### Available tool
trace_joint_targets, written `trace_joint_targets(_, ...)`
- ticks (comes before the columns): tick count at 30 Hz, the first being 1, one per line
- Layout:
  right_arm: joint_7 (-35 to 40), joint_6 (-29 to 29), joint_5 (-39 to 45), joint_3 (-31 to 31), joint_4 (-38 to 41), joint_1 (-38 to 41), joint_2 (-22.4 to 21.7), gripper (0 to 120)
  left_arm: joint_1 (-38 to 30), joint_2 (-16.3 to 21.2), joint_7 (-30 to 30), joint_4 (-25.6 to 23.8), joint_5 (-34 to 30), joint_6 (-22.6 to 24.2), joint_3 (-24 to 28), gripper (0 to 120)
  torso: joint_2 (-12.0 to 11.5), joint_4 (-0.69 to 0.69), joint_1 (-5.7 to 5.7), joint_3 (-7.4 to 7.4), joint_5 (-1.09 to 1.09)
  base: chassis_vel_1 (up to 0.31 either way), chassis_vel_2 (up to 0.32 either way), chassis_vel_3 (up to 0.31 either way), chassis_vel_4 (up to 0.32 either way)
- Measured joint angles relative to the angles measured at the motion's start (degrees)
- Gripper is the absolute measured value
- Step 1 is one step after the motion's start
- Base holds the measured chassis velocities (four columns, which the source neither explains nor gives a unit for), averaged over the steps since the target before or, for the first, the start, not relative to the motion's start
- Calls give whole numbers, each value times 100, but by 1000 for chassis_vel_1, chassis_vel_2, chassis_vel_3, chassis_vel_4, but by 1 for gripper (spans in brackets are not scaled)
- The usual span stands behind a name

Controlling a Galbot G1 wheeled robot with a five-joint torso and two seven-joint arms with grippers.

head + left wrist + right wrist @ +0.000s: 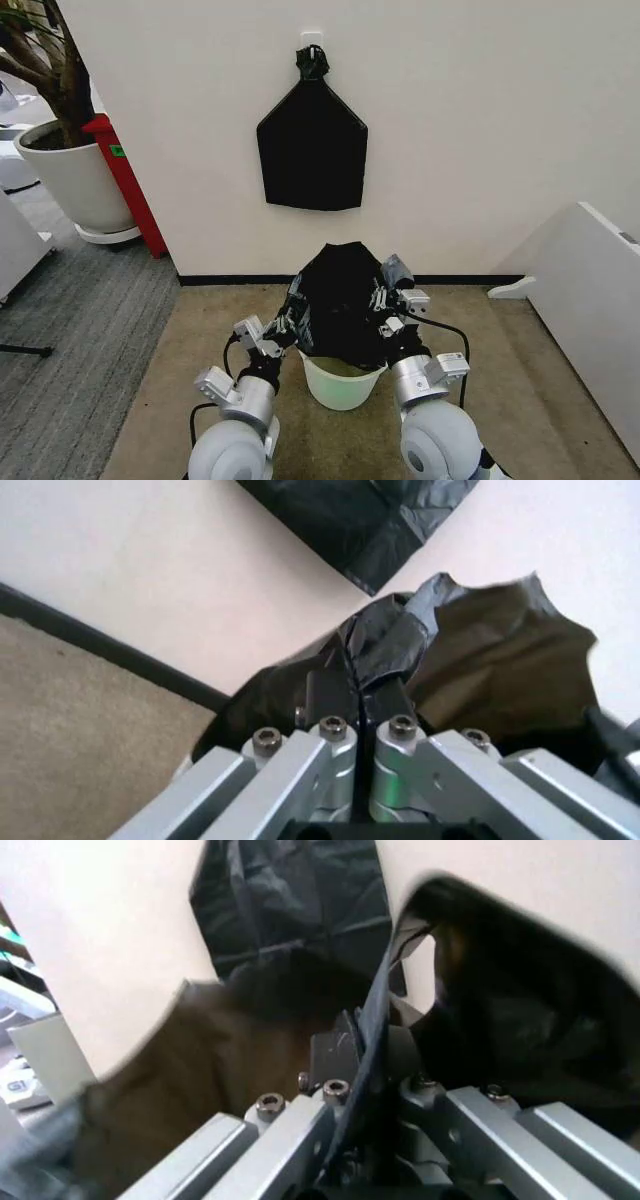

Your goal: Place the garbage bag over the trash bin.

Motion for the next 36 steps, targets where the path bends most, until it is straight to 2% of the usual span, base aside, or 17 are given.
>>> trace_joint_targets(8,306,-379,671,-19,-60,62,-91,0,68,82,-539,-256,193,553,-71,0,0,0,0,0,0,0,0,0,0)
trace_joint_targets(18,461,-572,789,51,-84,-44,-179,0,177,134,-718,-103,562,868,-72,0,-1,0,0,0,-1,0,0,0,0)
trace_joint_targets(36,564,-641,678,112,232,-775,-555,0,532,221,-743,36,884,945,-36,0,-1,0,0,0,0,0,0,0,0)
